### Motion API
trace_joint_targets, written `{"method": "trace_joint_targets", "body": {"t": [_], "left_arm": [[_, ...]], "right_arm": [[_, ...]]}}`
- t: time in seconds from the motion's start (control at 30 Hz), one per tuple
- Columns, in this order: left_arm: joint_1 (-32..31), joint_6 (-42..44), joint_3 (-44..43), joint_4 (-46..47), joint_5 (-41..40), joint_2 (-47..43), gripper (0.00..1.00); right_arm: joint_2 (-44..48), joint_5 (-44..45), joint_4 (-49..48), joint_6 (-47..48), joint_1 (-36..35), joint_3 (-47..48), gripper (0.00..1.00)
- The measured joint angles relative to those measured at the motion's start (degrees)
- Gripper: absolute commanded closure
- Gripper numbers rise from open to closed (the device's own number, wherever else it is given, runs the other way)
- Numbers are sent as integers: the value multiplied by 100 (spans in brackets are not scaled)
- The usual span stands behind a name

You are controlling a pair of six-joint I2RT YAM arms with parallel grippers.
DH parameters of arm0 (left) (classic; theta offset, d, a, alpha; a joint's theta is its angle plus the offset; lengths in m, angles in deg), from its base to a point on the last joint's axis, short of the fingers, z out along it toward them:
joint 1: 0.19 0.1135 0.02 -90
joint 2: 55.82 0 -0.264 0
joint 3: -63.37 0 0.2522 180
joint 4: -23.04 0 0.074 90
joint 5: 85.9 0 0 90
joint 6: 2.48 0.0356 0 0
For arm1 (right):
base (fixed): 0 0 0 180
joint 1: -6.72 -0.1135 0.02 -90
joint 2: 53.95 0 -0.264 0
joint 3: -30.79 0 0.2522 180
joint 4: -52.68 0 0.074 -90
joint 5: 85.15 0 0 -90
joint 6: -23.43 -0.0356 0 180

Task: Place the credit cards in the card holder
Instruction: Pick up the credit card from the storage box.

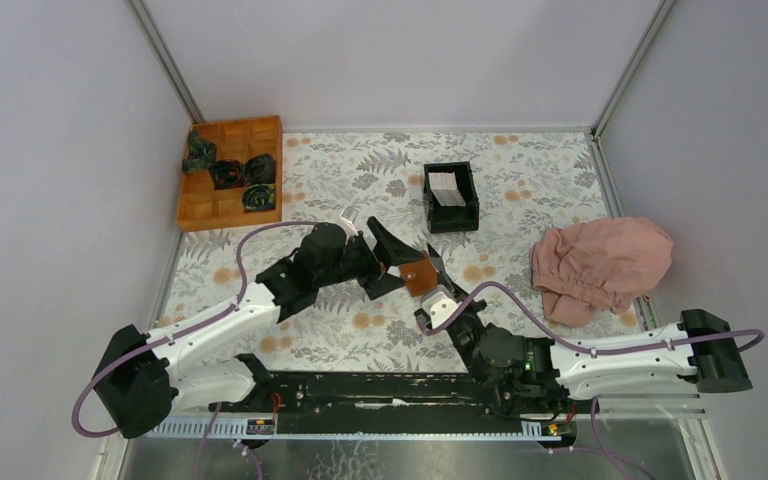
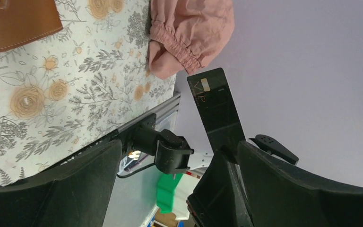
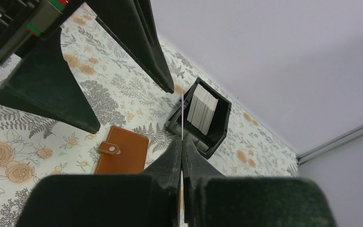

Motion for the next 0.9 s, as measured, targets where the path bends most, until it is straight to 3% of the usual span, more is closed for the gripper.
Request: {"method": "trace_joint_targets", "body": {"t": [0.67, 0.9], "left_arm": [[26, -400, 33, 605, 363, 66, 2], [26, -424, 26, 710, 466, 109, 10]], "right_arm": [[-411, 227, -835, 688, -352, -142, 100], [-658, 221, -927, 870, -542, -144, 100]]}}
